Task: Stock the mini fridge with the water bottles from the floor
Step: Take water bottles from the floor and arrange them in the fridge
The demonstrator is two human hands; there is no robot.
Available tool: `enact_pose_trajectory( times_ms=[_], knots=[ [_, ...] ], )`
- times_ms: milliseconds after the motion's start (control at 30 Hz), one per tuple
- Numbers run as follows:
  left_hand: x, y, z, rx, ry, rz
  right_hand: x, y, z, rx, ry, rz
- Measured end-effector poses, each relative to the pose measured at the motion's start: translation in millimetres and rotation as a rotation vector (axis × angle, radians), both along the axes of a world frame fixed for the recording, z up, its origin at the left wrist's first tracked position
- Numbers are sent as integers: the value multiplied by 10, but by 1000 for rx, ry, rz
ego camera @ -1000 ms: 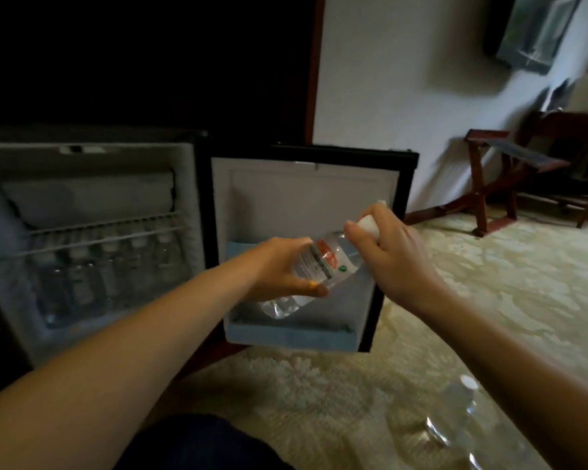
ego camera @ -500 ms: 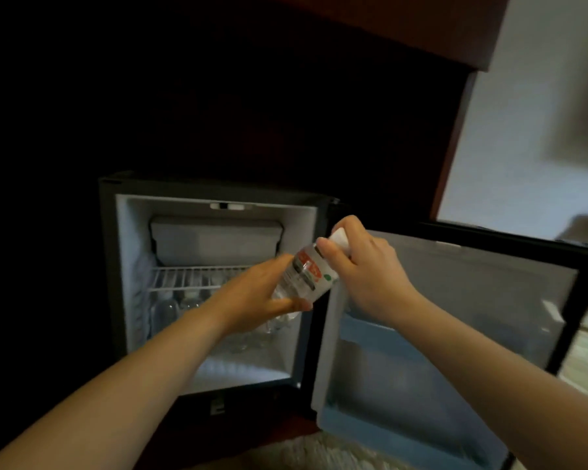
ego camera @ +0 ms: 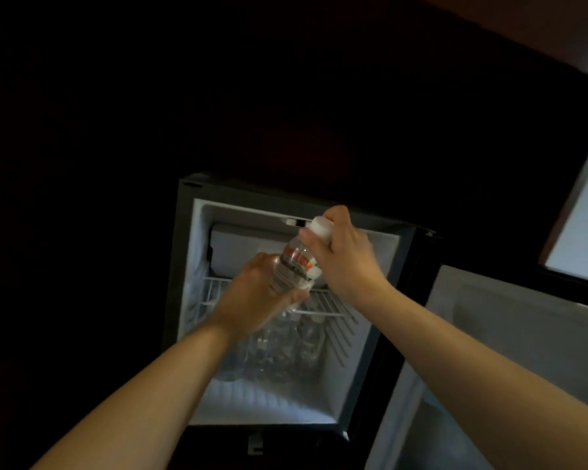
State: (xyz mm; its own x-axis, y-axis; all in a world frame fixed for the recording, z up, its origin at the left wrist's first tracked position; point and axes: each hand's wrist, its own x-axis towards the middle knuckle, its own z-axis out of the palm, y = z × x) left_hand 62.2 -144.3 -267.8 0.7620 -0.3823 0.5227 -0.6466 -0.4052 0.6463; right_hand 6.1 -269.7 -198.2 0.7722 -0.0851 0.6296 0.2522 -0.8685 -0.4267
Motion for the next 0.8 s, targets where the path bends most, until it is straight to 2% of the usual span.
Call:
enact_pose_trajectory(
  times_ms=[167, 333, 467, 800],
  knots=[
    [169, 158, -170, -92, 18, 99, 304, 128, -171, 121, 33, 115],
    [355, 189, -277, -204, 86, 157, 497, 183, -330, 190, 300, 258],
    [459, 161, -380, -287, 198, 205, 625, 296, -303, 162, 396, 288],
    [579, 104, -416, -538, 330, 276, 1100, 350, -418, 97, 318, 146]
  ],
)
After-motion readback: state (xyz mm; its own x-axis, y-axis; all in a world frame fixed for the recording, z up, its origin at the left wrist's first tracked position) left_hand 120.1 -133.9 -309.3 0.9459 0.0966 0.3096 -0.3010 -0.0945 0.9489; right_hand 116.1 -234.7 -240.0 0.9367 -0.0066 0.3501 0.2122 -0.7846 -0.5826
